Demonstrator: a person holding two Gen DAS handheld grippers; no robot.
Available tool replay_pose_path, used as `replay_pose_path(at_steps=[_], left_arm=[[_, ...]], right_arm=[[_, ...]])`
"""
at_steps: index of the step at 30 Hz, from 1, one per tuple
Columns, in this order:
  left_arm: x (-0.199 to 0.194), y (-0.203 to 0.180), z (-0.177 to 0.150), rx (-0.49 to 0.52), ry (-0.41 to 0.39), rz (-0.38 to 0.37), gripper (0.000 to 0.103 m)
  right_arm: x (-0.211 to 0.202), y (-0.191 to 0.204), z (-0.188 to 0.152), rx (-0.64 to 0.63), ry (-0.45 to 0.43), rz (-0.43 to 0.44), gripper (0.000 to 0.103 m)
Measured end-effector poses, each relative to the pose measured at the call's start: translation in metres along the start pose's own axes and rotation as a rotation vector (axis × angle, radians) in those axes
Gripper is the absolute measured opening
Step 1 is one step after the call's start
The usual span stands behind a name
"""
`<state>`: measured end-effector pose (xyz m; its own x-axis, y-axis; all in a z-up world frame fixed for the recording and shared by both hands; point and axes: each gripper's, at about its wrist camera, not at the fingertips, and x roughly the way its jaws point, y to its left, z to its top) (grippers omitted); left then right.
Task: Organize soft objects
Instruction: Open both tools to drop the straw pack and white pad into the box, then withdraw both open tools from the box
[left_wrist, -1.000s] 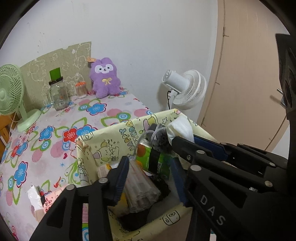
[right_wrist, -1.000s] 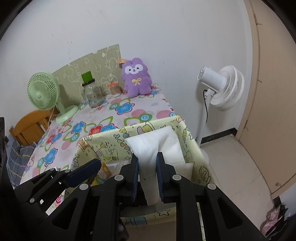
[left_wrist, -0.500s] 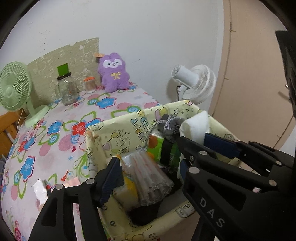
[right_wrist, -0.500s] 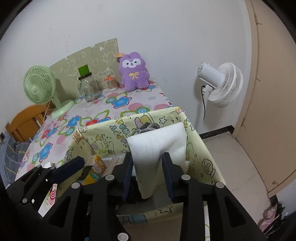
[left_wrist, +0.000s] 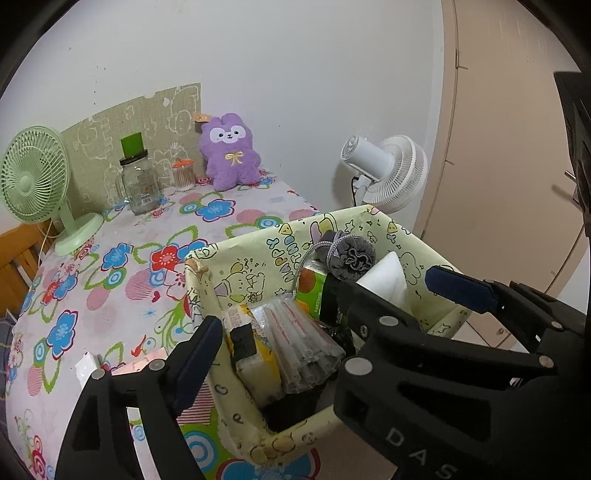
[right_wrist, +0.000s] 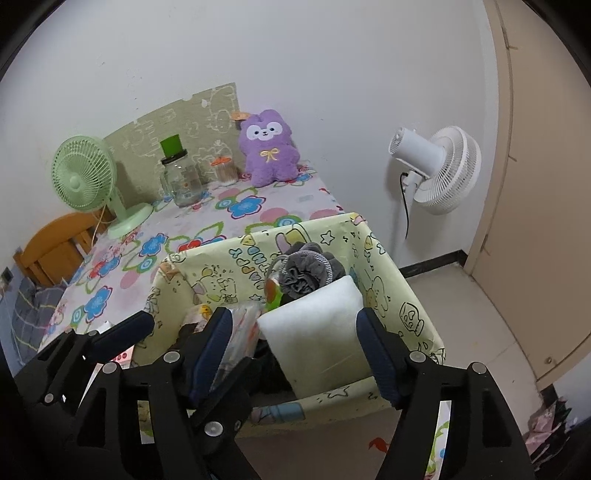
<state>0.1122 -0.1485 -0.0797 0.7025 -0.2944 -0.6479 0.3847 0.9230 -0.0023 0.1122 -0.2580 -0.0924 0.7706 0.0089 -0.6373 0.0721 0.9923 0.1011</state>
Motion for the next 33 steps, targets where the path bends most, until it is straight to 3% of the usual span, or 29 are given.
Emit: replay_pose_path(at_steps=[7, 20, 33], left_arm=[[-0.012, 0.006, -0.001, -0.012, -0.015, 0.004, 0.09], [-0.042, 0.021, -0.002, -0.035, -0.077, 0.036, 0.097], [-0.071, 0.033, -0.004, -0.028, -0.138, 0.049, 0.098]], right_arm=[[-0.014, 0.01, -0.001, -0.025, -0.031, 0.0, 0.076], [-0.04, 0.033, 0.001, -0.056, -0.095, -0.016, 0.097], [-0.064, 0.054, 0.003, -0.072, -0.148, -0.035, 0.102]])
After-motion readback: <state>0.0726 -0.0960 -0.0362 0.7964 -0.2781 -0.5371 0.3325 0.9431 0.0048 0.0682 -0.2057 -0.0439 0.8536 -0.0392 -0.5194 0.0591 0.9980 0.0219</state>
